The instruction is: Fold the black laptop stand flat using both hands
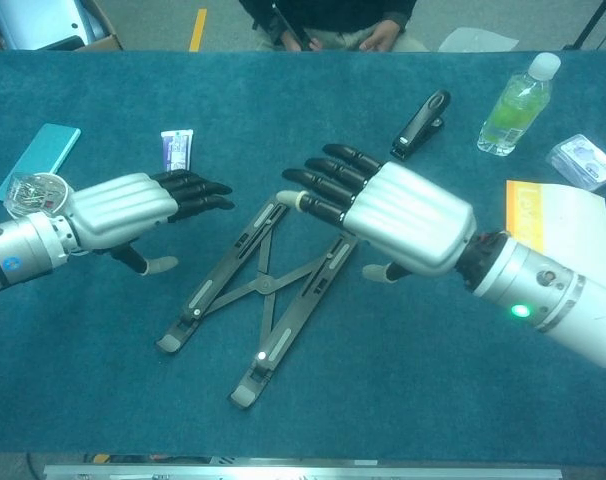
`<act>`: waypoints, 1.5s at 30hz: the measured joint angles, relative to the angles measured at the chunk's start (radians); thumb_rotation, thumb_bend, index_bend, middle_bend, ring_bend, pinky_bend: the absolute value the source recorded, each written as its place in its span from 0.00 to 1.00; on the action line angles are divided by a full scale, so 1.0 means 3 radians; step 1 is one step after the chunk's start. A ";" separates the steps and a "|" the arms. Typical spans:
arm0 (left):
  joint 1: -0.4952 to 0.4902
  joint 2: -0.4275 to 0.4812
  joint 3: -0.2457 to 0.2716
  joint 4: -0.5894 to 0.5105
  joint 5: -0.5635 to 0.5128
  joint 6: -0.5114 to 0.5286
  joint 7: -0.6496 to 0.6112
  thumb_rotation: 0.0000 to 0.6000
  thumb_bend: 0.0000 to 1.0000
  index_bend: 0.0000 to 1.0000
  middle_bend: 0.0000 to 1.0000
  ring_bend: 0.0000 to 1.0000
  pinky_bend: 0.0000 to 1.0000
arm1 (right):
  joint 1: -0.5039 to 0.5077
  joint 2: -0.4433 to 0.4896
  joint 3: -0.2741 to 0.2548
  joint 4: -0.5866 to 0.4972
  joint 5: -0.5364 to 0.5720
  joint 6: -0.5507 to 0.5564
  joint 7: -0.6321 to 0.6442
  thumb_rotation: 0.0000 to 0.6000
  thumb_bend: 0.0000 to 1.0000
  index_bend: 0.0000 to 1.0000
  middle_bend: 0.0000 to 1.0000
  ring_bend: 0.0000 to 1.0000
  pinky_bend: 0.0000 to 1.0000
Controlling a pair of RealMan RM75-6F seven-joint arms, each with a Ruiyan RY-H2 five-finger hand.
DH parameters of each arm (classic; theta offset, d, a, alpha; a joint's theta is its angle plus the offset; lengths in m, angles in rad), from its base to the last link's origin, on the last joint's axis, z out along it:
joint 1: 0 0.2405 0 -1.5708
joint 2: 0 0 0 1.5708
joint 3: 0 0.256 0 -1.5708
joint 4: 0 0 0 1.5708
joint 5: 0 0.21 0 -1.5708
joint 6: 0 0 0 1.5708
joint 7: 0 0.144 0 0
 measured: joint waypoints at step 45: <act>-0.0056 -0.0406 0.0012 0.0245 -0.0157 -0.0202 -0.0039 1.00 0.34 0.00 0.00 0.00 0.00 | 0.0196 -0.0854 -0.0164 0.1251 -0.0084 0.0153 0.0212 1.00 0.00 0.00 0.00 0.00 0.00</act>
